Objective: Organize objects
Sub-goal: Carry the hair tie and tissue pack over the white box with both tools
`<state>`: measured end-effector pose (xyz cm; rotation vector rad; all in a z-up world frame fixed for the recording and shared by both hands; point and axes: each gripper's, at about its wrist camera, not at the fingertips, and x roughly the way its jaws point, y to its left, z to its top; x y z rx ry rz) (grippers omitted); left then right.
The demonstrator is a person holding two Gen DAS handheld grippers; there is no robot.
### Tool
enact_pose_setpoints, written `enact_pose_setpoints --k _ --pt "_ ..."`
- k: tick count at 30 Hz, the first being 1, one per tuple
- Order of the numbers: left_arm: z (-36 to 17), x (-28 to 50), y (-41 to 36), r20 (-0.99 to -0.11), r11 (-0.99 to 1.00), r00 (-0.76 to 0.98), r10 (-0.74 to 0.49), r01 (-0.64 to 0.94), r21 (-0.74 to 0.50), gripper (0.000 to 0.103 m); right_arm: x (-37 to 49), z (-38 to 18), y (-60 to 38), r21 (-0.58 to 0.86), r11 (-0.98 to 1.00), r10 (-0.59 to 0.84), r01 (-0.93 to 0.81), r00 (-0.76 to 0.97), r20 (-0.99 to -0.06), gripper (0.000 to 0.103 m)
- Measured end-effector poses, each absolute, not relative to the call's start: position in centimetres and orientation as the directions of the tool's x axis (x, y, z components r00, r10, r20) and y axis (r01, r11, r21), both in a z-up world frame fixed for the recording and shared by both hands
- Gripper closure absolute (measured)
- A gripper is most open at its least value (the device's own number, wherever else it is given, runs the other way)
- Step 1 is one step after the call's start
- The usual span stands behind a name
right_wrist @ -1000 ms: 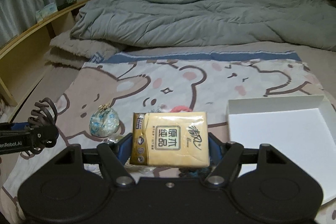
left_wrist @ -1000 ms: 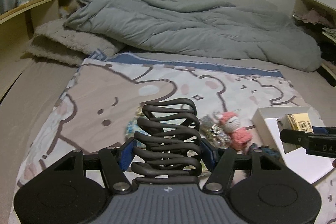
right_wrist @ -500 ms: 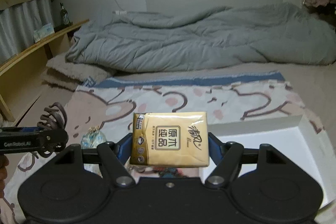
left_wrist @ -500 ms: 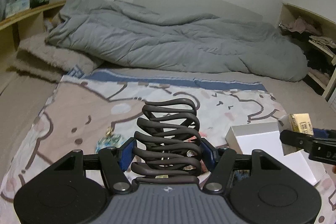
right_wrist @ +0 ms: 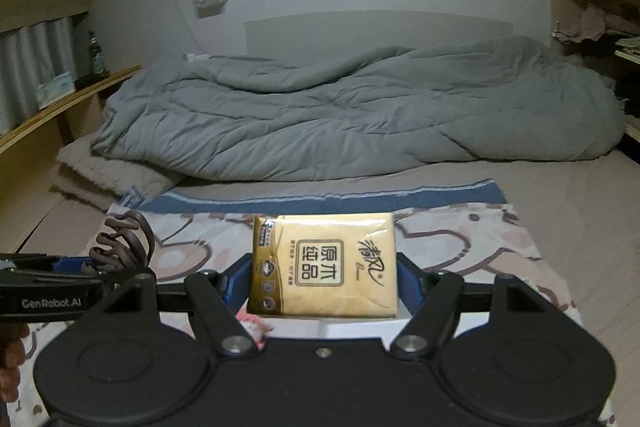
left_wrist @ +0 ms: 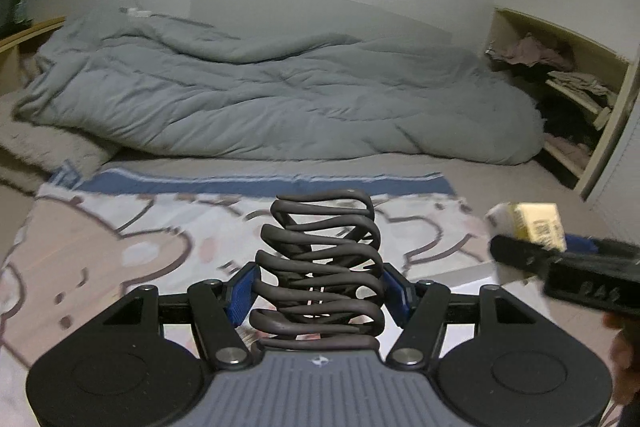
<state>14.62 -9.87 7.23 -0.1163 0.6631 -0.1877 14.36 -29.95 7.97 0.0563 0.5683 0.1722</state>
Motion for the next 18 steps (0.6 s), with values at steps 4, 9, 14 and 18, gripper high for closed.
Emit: enact_pose_setpoints --k 4,9,14,18 --pt "7.0 16.9 -12.2 -0.588 0.961 0.762 -0.270 0.173 -0.216 0.039 16.2 7.1 -31.5 0.088 0.990 0.140 -0.110 0.829 -0.541 0.030" --pt "4.6 20.0 -14.6 -0.604 0.931 0.718 -0.346 0.186 -0.314 0.039 18.5 4.6 -33.5 0.074 0.994 0.104 -0.075 0.801 -0.589 0.030" --pt "0.7 22.2 -16.6 -0.652 0.922 0.661 -0.370 0.178 -0.343 0.039 20.7 1.1 -35.2 0.070 0.997 0.074 -0.036 0.752 -0.655 0.030" --pt "-2.7 23.5 -17.3 -0.690 0.909 0.605 -0.398 0.155 -0.388 0.039 22.0 -1.6 -36.1 0.066 0.998 0.060 -0.019 0.707 -0.704 0.030"
